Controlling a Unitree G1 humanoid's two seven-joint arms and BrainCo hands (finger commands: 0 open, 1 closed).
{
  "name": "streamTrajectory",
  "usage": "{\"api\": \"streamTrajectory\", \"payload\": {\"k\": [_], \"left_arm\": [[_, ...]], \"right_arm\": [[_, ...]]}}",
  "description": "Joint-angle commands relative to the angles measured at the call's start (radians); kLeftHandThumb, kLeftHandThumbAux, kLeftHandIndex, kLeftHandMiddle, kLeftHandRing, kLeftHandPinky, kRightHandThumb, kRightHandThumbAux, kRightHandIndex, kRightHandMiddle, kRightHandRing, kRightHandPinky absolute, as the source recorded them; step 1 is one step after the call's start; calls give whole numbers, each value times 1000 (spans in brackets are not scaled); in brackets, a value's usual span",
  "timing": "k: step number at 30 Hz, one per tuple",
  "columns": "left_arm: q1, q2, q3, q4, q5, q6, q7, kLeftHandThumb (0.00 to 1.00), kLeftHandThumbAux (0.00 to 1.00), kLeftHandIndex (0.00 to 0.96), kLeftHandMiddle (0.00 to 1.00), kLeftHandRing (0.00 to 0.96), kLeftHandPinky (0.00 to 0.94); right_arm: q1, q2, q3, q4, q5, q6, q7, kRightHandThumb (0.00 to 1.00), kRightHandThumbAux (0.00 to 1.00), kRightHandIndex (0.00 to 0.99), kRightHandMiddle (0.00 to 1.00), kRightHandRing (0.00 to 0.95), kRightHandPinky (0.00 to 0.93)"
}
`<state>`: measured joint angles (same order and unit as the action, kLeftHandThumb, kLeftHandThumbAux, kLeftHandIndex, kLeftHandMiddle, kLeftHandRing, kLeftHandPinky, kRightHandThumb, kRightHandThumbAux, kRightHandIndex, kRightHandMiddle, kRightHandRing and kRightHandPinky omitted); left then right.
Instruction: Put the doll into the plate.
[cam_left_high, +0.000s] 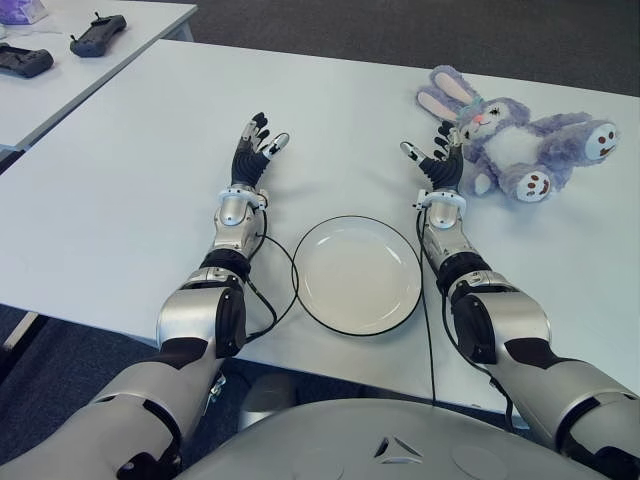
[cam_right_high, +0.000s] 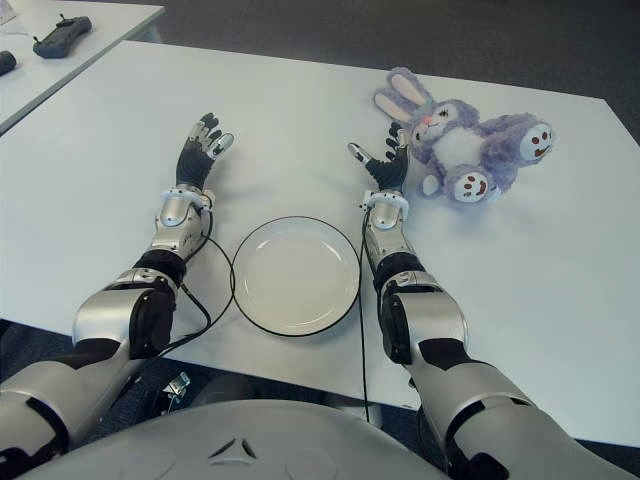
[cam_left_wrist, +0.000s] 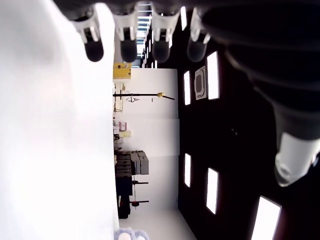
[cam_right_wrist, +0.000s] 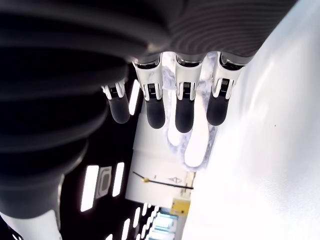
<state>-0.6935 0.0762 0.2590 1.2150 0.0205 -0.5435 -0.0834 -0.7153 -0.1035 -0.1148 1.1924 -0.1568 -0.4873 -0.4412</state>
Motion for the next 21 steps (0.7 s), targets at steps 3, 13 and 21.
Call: {"api": "streamTrajectory", "payload": {"k": [3, 13, 21], "left_arm": [[238, -72, -6, 149, 6, 188, 15, 0, 563, 0, 0, 0, 0], [237, -75, -4, 149, 4, 184, 13, 0, 554, 0, 0, 0, 0], [237, -76, -7, 149, 7, 183, 13, 0, 552, 0, 0, 0, 0]], "right_arm": [[284, 63, -4, 174, -1, 185, 10, 0, 729, 116, 155, 146, 157], [283, 65, -15, 173, 8, 174, -4, 0, 746, 126, 164, 152, 147], [285, 65, -22, 171, 13, 160, -9, 0, 765, 128, 167, 152, 153]]}}
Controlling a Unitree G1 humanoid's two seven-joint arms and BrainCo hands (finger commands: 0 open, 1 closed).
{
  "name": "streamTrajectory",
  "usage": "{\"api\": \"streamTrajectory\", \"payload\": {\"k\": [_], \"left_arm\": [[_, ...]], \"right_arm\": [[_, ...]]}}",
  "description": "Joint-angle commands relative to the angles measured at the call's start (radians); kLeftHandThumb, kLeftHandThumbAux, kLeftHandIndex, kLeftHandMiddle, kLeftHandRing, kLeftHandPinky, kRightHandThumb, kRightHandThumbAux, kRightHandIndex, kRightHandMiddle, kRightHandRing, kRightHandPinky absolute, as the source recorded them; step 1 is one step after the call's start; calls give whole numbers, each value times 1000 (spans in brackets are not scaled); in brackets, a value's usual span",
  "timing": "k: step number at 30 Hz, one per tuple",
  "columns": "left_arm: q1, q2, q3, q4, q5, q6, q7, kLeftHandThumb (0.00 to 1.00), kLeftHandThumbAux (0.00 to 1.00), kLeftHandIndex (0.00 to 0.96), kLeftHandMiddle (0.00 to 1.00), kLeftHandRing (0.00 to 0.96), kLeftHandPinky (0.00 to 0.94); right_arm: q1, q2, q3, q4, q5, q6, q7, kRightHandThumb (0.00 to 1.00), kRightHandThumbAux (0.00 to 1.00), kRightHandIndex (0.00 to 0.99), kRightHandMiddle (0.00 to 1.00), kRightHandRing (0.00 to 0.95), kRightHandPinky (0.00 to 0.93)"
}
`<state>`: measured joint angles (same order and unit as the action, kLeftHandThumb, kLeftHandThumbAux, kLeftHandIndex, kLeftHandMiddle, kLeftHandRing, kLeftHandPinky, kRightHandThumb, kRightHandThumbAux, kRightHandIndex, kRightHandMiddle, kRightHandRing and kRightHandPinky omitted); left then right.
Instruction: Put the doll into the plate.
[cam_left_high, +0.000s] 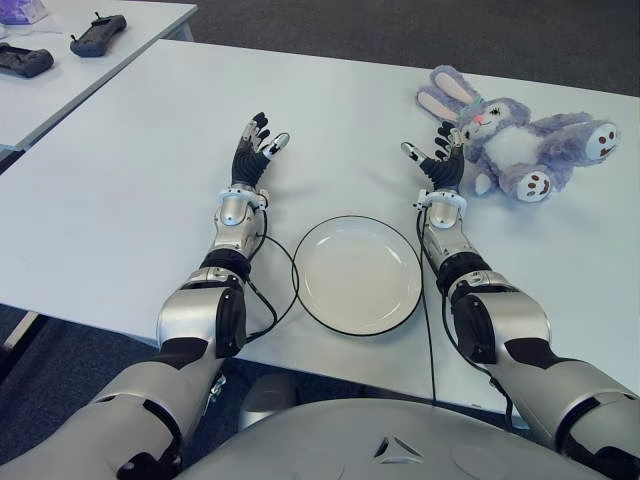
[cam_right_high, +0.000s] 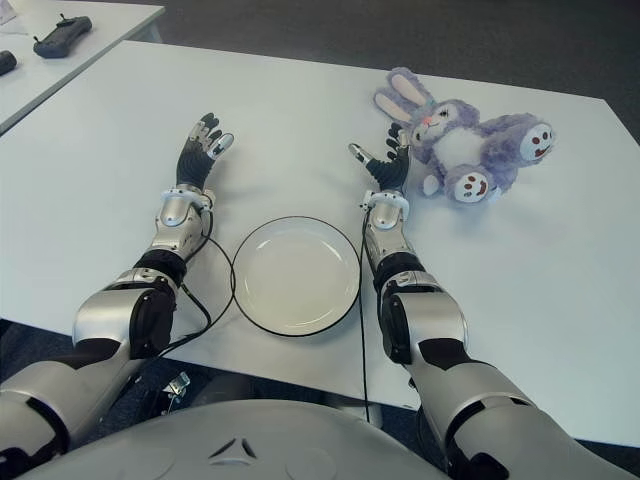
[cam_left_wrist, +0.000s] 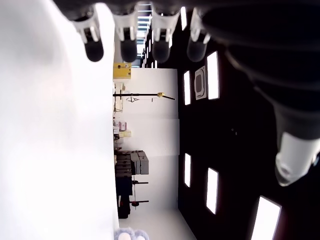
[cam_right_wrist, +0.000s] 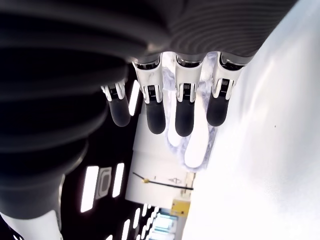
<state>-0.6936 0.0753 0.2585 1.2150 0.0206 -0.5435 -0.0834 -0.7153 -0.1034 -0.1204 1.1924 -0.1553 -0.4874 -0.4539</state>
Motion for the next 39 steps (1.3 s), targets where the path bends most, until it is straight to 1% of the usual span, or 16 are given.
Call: {"api": "streamTrajectory", "payload": {"k": [1, 12, 17, 22, 27, 30, 36, 39], "left_arm": [[237, -75, -6, 149, 6, 182, 12, 0, 554, 0, 0, 0, 0], [233, -78, -5, 149, 3, 195, 12, 0, 576, 0, 0, 0, 0], [233, -78, -3, 149, 1, 202, 11, 0, 600, 0, 0, 0, 0], [234, -77, -8, 149, 6, 203, 15, 0, 609, 0, 0, 0, 0], [235, -75, -16, 149, 14, 199, 18, 0, 612, 0, 0, 0, 0], [234, -76, -16, 149, 14, 201, 18, 0, 615, 0, 0, 0, 0], [236, -77, -18, 149, 15, 196, 22, 0, 626, 0, 0, 0, 0], [234, -78, -20, 149, 17, 197, 25, 0, 628, 0, 0, 0, 0]], "right_arm": [[286, 65, -17, 171, 12, 157, 4, 0, 771, 130, 170, 155, 159], [288, 64, -32, 170, 17, 141, 12, 0, 773, 126, 166, 149, 149], [290, 64, -35, 168, 16, 123, 9, 0, 793, 138, 164, 147, 152], [274, 68, -29, 154, 13, 69, -13, 0, 807, 151, 155, 141, 148], [270, 66, -27, 148, 11, 29, -23, 0, 837, 150, 160, 150, 169], [255, 65, -19, 138, 4, 4, -42, 0, 843, 150, 160, 152, 169], [229, 63, -2, 119, -10, -57, -62, 13, 817, 141, 148, 143, 149], [210, 69, 19, 88, -28, -103, -94, 30, 801, 135, 140, 131, 134]]}}
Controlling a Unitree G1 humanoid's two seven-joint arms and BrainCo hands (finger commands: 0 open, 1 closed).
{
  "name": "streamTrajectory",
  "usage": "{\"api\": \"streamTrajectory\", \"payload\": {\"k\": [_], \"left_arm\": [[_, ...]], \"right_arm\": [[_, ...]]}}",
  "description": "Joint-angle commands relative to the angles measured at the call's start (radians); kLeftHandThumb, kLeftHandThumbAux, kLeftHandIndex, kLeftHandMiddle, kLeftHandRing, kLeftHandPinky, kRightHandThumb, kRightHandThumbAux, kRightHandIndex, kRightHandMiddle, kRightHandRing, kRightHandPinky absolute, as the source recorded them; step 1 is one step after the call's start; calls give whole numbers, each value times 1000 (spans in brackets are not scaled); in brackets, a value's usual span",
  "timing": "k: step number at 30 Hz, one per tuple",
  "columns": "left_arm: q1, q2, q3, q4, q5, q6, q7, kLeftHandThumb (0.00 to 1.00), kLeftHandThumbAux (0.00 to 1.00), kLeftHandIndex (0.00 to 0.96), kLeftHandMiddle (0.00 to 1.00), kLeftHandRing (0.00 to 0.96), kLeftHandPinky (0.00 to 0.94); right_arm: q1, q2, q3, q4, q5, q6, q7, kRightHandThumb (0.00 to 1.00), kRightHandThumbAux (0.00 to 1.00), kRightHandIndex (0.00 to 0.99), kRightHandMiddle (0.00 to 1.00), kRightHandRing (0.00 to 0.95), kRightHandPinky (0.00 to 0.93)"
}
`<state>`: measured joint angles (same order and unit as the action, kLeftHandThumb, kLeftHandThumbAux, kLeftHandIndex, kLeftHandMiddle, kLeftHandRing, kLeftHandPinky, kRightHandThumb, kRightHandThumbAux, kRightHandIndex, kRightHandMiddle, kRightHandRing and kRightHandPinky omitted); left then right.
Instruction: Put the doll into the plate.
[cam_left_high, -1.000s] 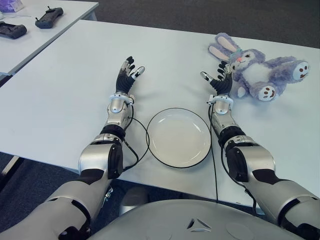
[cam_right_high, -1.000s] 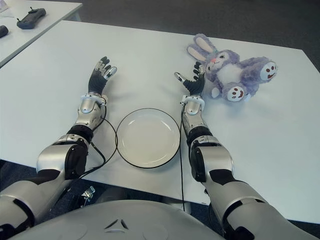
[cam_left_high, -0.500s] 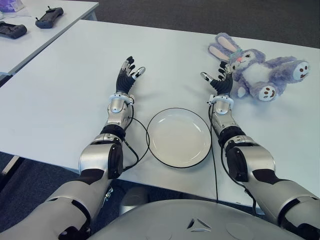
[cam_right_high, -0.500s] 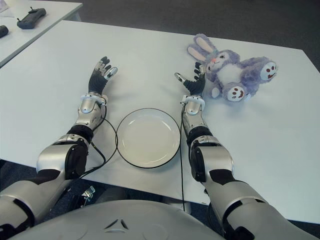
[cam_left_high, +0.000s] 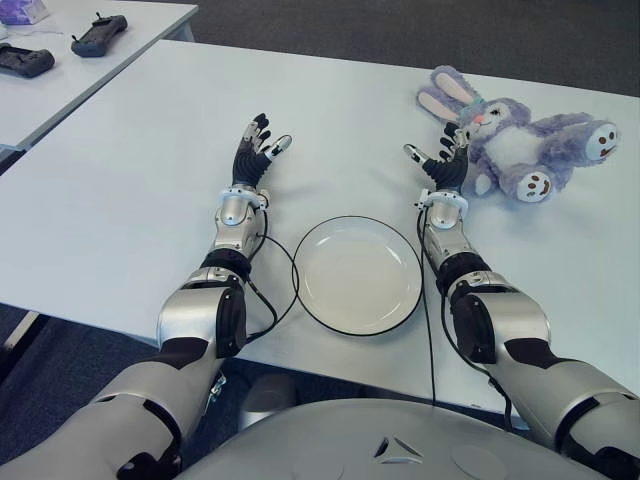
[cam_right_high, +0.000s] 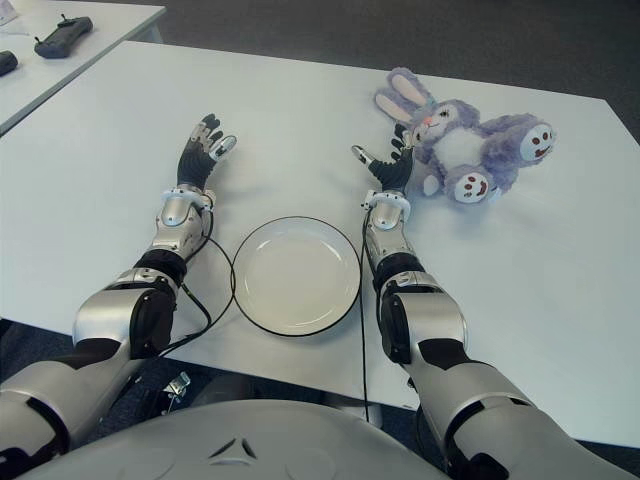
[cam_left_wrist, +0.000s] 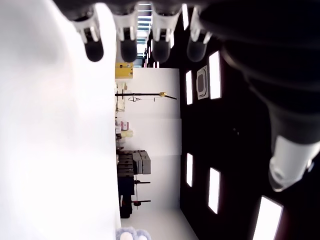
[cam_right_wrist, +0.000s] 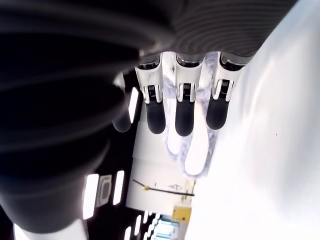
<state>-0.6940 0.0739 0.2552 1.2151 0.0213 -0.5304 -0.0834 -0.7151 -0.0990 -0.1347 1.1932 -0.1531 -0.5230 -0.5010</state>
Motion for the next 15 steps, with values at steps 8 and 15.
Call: {"api": "streamTrajectory", "payload": {"k": [8, 15], "left_arm": [[234, -78, -20, 148, 20, 186, 29, 0, 623, 0, 0, 0, 0], [234, -77, -20, 148, 19, 188, 28, 0, 619, 0, 0, 0, 0]], "right_arm": [[190, 40, 93, 57, -79, -117, -109, 33, 762, 110, 117, 108, 126], [189, -8, 183, 10, -177, -121, -212, 0, 679, 94, 129, 107, 99]]}}
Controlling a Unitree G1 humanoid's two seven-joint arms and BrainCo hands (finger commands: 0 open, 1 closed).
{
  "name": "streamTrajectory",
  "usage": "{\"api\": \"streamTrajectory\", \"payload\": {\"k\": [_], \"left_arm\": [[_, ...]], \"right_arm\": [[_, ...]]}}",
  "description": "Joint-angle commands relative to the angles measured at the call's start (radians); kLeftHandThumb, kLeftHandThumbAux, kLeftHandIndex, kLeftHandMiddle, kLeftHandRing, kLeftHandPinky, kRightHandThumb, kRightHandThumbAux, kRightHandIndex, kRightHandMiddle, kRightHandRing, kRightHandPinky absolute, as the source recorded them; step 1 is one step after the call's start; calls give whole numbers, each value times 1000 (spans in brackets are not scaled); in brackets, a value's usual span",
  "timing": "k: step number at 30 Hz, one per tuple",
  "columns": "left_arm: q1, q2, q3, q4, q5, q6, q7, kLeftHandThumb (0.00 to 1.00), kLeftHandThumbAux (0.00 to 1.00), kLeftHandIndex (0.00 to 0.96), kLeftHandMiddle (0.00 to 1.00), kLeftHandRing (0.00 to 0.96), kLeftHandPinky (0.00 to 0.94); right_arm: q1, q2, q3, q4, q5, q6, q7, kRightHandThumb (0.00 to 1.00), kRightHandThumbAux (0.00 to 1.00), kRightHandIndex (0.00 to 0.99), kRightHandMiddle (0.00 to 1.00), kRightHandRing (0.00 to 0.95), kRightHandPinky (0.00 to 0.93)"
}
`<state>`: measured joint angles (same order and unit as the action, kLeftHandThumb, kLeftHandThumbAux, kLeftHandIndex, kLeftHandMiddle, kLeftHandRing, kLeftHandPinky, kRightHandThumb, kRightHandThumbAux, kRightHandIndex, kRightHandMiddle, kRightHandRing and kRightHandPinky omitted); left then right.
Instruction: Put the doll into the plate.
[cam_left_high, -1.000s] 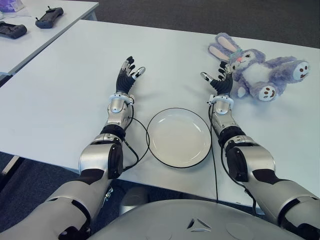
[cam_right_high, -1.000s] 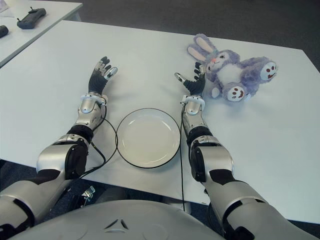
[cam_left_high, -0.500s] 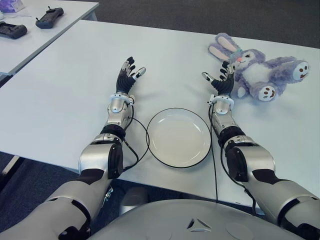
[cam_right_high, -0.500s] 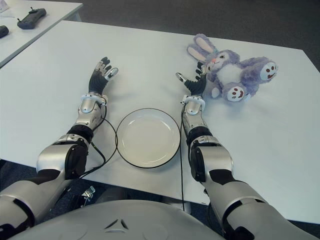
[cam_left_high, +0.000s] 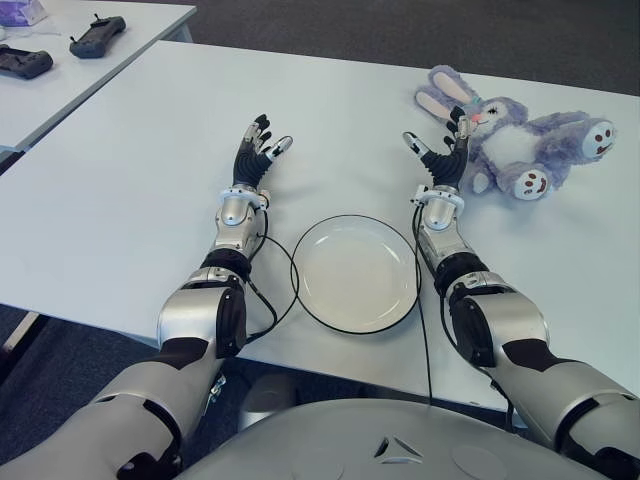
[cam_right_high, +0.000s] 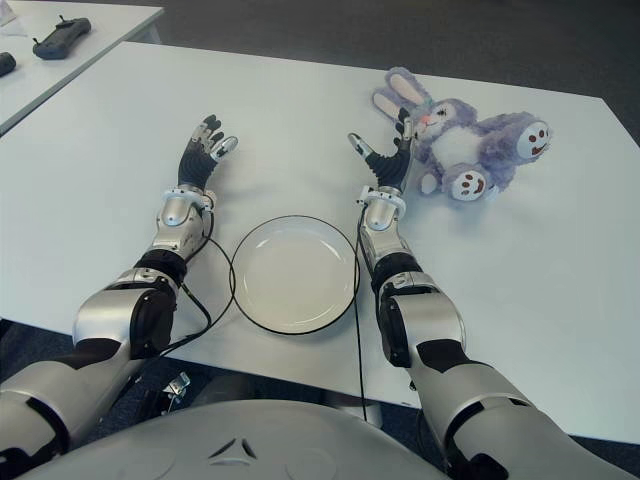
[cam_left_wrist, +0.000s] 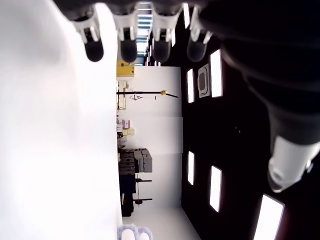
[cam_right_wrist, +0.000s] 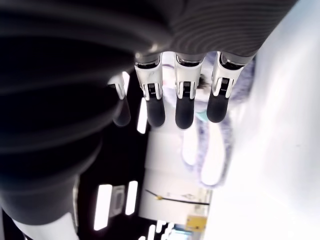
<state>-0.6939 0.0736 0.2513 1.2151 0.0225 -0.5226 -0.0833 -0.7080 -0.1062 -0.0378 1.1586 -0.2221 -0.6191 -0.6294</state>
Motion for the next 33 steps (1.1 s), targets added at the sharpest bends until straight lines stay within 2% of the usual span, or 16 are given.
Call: {"api": "streamTrajectory", "payload": {"k": [1, 4, 9, 15, 17, 23, 27, 33], "left_arm": [[234, -77, -16, 148, 17, 179, 28, 0, 618, 0, 0, 0, 0], [235, -77, -16, 148, 18, 176, 30, 0, 608, 0, 0, 0, 0], [236, -77, -14, 149, 17, 175, 29, 0, 596, 0, 0, 0, 0], [240, -80, -13, 147, 14, 153, 26, 0, 594, 0, 0, 0, 0], [241, -81, -13, 146, 13, 150, 26, 0, 603, 0, 0, 0, 0], [239, -81, -11, 147, 10, 158, 26, 0, 599, 0, 0, 0, 0], [237, -79, -13, 148, 11, 162, 20, 0, 584, 0, 0, 0, 0], [235, -77, -16, 148, 12, 162, 20, 0, 588, 0, 0, 0, 0]], "right_arm": [[182, -3, 92, 42, -112, -24, -89, 0, 676, 94, 130, 106, 94], [177, -27, 133, 11, -165, 6, -137, 0, 649, 100, 111, 80, 44], [158, -69, 213, -35, -281, 100, -262, 0, 621, 90, 86, 58, 44], [149, -104, 266, -76, -359, 176, -340, 0, 621, 72, 63, 32, 2], [147, -118, 285, -94, -391, 215, -370, 33, 609, 63, 49, 11, 0], [143, -147, 313, -158, -448, 301, -423, 60, 588, 57, 39, 0, 0], [156, -172, 309, -305, -483, 370, -422, 64, 558, 49, 24, 0, 0], [179, -182, 307, -403, -509, 405, -428, 51, 521, 52, 22, 0, 0]]}}
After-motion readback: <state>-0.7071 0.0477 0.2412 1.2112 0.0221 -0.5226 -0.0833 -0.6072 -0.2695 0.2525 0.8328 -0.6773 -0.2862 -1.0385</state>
